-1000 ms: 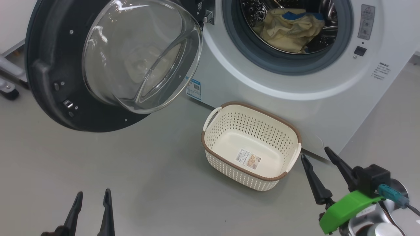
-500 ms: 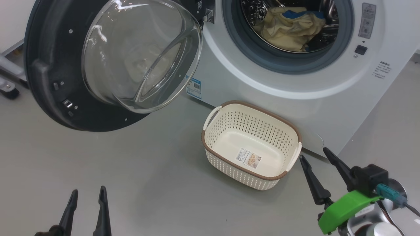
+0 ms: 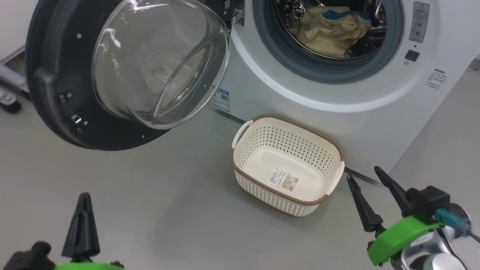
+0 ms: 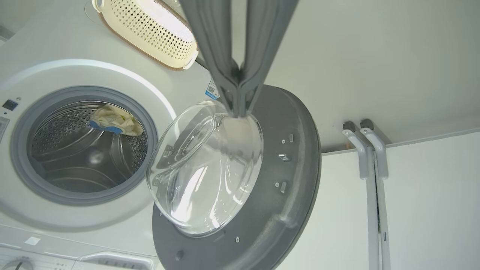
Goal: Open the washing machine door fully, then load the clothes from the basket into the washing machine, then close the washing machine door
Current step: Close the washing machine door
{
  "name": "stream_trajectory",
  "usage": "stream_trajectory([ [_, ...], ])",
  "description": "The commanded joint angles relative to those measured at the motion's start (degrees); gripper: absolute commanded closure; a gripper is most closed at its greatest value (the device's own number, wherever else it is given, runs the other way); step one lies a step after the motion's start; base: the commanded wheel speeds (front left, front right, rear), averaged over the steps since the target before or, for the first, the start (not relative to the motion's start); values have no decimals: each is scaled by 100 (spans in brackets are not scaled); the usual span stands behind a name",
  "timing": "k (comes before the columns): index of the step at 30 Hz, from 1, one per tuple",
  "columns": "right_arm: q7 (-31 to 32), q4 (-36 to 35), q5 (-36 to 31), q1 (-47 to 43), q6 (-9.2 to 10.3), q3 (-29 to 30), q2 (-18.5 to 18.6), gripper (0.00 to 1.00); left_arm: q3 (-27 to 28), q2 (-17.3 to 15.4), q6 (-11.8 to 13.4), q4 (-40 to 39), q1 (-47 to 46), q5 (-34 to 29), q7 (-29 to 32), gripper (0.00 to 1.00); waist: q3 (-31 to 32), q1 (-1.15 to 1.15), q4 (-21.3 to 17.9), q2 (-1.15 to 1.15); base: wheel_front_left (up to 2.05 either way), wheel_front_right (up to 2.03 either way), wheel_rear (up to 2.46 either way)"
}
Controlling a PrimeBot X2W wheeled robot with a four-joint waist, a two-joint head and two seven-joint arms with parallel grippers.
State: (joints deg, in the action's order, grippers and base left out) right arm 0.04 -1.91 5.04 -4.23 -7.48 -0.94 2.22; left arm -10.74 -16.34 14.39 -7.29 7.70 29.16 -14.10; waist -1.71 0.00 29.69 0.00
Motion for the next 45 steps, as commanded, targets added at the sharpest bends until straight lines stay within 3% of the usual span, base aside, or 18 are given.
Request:
stream_trajectory([
  [1, 18, -256, -19, 222, -1, -68, 65, 0, 319, -28, 719, -265, -403, 59, -38, 100, -18, 0, 0, 0, 0, 0, 0],
  [11, 109, -415, -93, 183, -1, 51, 65, 0, 904, -434, 362, -969, -1709, 277, -55, 100, -125, 0, -31, 0, 0, 0, 0],
  [18, 141, -458, -92, 185, -1, 22, 65, 0, 1450, -851, -206, -993, -3315, 1081, 149, 100, -137, 0, -149, 0, 0, 0, 0],
  [24, 173, -469, -127, 235, -1, -32, 65, 0, 1899, -1071, -744, 239, -4926, 2324, 646, 100, -154, 0, -349, 0, 0, 0, 0],
  [28, 185, -461, -117, 246, -1, -101, 65, 0, 2059, -1239, -1047, 1804, -5891, 3115, 1242, 100, -166, 0, -576, 0, 0, 0, 0],
  [35, 195, -438, -118, 249, -1, -133, 65, 0, 2440, -1380, -1182, 3561, -6412, 3929, 1884, 100, -254, 0, -868, 0, 0, 0, 0],
  [45, 244, -506, -153, 296, -1, -122, 65, 0, 3284, -1381, -1228, 5030, -6295, 4947, 2385, 100, -450, 0, -1012, 0, 0, 0, 0],
])
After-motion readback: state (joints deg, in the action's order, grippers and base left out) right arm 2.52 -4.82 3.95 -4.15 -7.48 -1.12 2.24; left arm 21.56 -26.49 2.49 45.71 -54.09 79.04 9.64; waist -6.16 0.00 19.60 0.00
